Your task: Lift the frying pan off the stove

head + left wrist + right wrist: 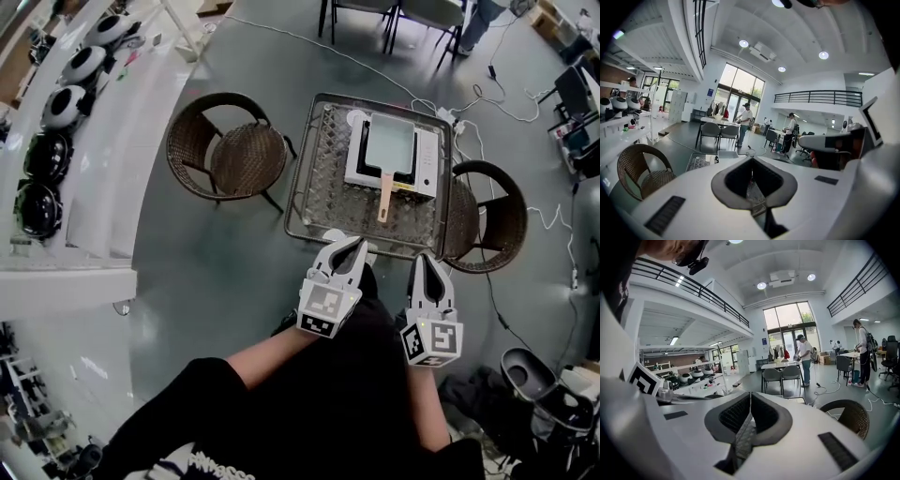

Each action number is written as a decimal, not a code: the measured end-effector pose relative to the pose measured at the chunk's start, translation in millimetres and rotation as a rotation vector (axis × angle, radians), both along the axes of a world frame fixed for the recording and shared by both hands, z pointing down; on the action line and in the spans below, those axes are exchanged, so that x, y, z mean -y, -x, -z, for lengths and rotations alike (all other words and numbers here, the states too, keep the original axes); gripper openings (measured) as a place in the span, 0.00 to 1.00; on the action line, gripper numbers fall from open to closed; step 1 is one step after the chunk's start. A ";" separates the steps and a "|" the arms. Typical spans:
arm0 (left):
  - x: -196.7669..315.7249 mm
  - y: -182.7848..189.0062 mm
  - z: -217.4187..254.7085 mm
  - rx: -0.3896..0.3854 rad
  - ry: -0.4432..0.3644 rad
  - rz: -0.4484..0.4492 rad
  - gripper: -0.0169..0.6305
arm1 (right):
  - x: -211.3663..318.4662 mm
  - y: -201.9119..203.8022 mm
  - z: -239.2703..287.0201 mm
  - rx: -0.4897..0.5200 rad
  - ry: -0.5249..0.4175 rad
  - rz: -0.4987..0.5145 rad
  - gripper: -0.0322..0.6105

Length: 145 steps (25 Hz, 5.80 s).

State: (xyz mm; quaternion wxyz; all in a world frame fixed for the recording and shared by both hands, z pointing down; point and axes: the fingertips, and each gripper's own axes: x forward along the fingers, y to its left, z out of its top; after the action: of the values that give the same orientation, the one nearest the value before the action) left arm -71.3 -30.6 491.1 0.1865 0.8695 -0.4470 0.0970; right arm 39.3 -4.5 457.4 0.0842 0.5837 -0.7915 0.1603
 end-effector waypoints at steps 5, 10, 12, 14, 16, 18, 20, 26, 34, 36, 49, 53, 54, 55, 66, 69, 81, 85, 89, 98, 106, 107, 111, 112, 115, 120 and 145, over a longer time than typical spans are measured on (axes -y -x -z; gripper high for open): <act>41.9 -17.7 -29.7 0.041 0.072 0.025 0.05 | 42.9 -23.2 -5.5 0.020 0.024 -0.010 0.10; 92.8 -43.7 -53.6 0.071 0.141 0.019 0.05 | 96.4 -60.0 -3.0 -0.004 0.002 -0.001 0.10; 115.1 -50.2 -61.2 0.095 0.150 0.026 0.05 | 120.5 -74.7 -4.7 -0.016 0.001 0.004 0.10; 134.5 -58.9 -71.8 0.122 0.168 0.023 0.05 | 142.5 -88.4 -9.3 -0.017 0.009 0.013 0.10; 151.9 -67.8 -87.4 0.143 0.209 0.011 0.05 | 162.8 -97.9 -14.7 -0.013 0.018 0.029 0.10; 166.4 -74.7 -105.6 0.157 0.269 0.004 0.05 | 180.4 -102.8 -20.1 -0.004 0.032 0.050 0.10; 177.5 -80.9 -121.7 0.182 0.316 0.002 0.05 | 195.4 -106.6 -27.0 0.007 0.047 0.073 0.10; 195.9 -101.2 -161.0 0.202 0.399 -0.013 0.06 | 231.7 -121.8 -45.5 0.042 0.082 0.108 0.10; 194.3 -107.9 -222.6 0.243 0.659 0.071 0.31 | 258.4 -148.7 -71.4 0.040 0.106 0.152 0.10; 194.7 -106.7 -236.5 0.297 0.679 0.070 0.38 | 263.7 -157.3 -77.4 0.040 0.116 0.141 0.10; 190.2 -117.2 -297.6 0.321 0.869 0.023 0.41 | 277.6 -175.0 -99.8 0.065 0.163 0.102 0.10; 189.6 -119.8 -305.2 0.331 0.908 0.012 0.41 | 277.8 -178.7 -109.5 0.067 0.191 0.084 0.10; 189.8 -119.0 -307.9 0.335 0.913 0.014 0.41 | 277.7 -180.2 -111.8 0.067 0.195 0.079 0.10; 189.8 -118.2 -311.0 0.336 0.922 0.019 0.41 | 277.6 -182.0 -113.9 0.065 0.197 0.075 0.10; 175.9 -130.8 -335.2 0.310 1.083 -0.023 0.11 | 277.3 -210.1 -130.1 0.039 0.228 -0.001 0.10; 174.6 -134.2 -335.5 0.309 1.087 -0.044 0.05 | 279.0 -209.3 -127.3 0.041 0.220 -0.004 0.10; 192.5 -154.8 -310.8 0.121 0.994 -0.015 0.05 | 269.8 -188.8 -119.4 0.035 0.211 0.035 0.10; 195.7 -158.2 -300.3 0.092 0.964 -0.002 0.05 | 262.4 -190.5 -118.1 0.026 0.208 0.040 0.10; 200.2 -156.7 -289.5 0.089 0.898 0.029 0.05 | 254.2 -197.4 -125.7 0.018 0.213 0.034 0.10; 197.2 -139.4 -233.0 0.087 0.705 0.024 0.05 | 234.7 -184.9 -111.6 -0.029 0.133 0.036 0.10; 162.4 -110.0 -162.4 0.089 0.562 0.020 0.05 | 199.5 -143.3 -76.7 -0.002 0.097 0.048 0.10; 156.9 -104.4 -153.2 0.097 0.538 0.013 0.05 | 193.8 -136.3 -71.7 0.017 0.101 0.041 0.10; 128.4 -89.4 -118.9 0.100 0.458 -0.014 0.05 | 167.1 -109.5 -45.9 0.075 0.073 0.030 0.10; 121.7 -85.9 -110.1 0.093 0.436 -0.015 0.05 | 161.1 -103.0 -39.9 0.074 0.059 0.033 0.10; 103.5 -74.4 -84.5 0.075 0.380 -0.011 0.05 | 144.0 -88.2 -27.4 0.058 0.029 0.038 0.10; 76.7 -61.1 -47.4 0.069 0.307 -0.033 0.05 | 116.5 -79.4 -15.0 0.029 -0.001 0.017 0.10; 26.8 19.8 24.5 0.099 0.042 0.073 0.05 | 46.6 -56.9 38.8 -0.052 -0.108 0.016 0.10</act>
State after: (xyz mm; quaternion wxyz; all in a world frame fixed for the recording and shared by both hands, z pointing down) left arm -91.1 -57.4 466.6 0.1857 0.8425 -0.4852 0.1424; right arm 96.2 -51.1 418.6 0.0744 0.5849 -0.8013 0.1014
